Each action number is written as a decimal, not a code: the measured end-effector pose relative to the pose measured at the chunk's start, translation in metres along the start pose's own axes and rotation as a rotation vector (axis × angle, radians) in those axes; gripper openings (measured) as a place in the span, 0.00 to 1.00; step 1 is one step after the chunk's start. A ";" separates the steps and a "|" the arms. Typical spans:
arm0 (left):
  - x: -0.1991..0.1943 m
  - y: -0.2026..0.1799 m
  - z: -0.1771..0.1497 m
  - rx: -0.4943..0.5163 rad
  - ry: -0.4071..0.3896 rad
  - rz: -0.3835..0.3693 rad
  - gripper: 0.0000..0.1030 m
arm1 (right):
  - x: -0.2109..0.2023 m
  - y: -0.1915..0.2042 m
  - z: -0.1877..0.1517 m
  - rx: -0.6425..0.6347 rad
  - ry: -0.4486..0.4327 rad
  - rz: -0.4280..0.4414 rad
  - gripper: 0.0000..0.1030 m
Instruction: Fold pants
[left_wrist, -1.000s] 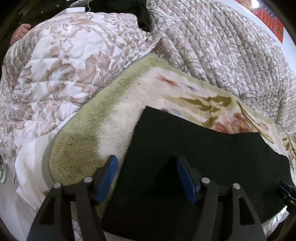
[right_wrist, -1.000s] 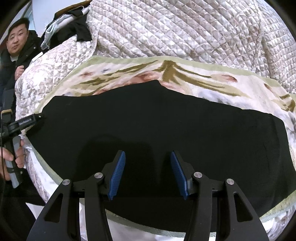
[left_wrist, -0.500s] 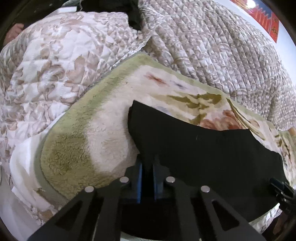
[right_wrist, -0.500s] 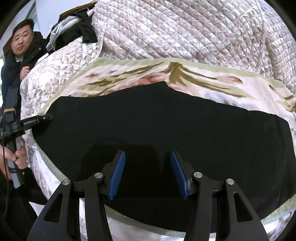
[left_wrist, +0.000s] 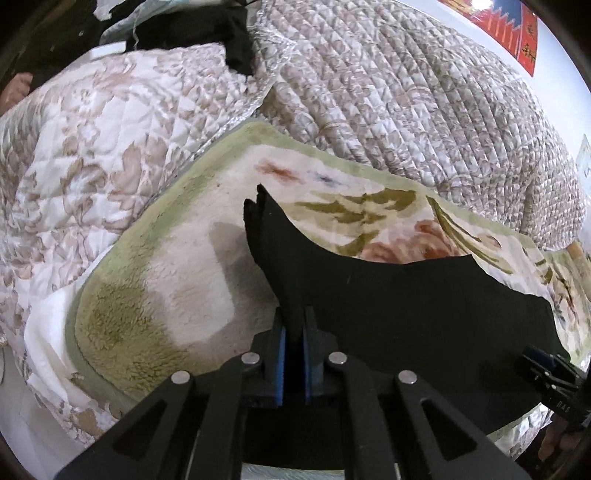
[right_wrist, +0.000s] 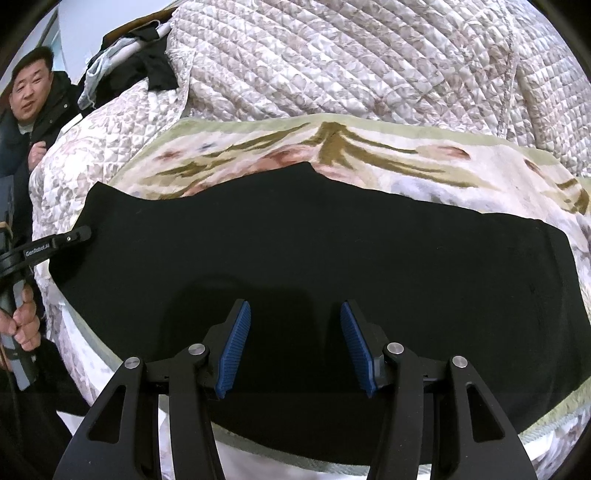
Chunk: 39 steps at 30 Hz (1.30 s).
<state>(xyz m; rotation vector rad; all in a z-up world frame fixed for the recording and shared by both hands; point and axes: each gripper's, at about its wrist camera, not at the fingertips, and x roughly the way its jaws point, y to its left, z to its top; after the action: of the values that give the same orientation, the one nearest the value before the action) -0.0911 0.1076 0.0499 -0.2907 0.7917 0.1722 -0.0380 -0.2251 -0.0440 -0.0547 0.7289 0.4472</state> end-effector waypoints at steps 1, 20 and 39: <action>-0.002 -0.002 0.001 0.001 -0.002 -0.005 0.08 | -0.001 0.001 0.001 -0.002 -0.005 0.001 0.50; 0.005 -0.118 0.006 0.064 0.094 -0.355 0.08 | -0.004 -0.018 0.000 0.050 0.002 -0.040 0.50; 0.028 -0.193 -0.020 0.155 0.233 -0.511 0.18 | -0.007 -0.048 -0.005 0.130 -0.015 -0.076 0.50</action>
<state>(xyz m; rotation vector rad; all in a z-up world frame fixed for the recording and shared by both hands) -0.0356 -0.0803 0.0536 -0.3611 0.9299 -0.4086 -0.0254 -0.2723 -0.0483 0.0431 0.7370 0.3269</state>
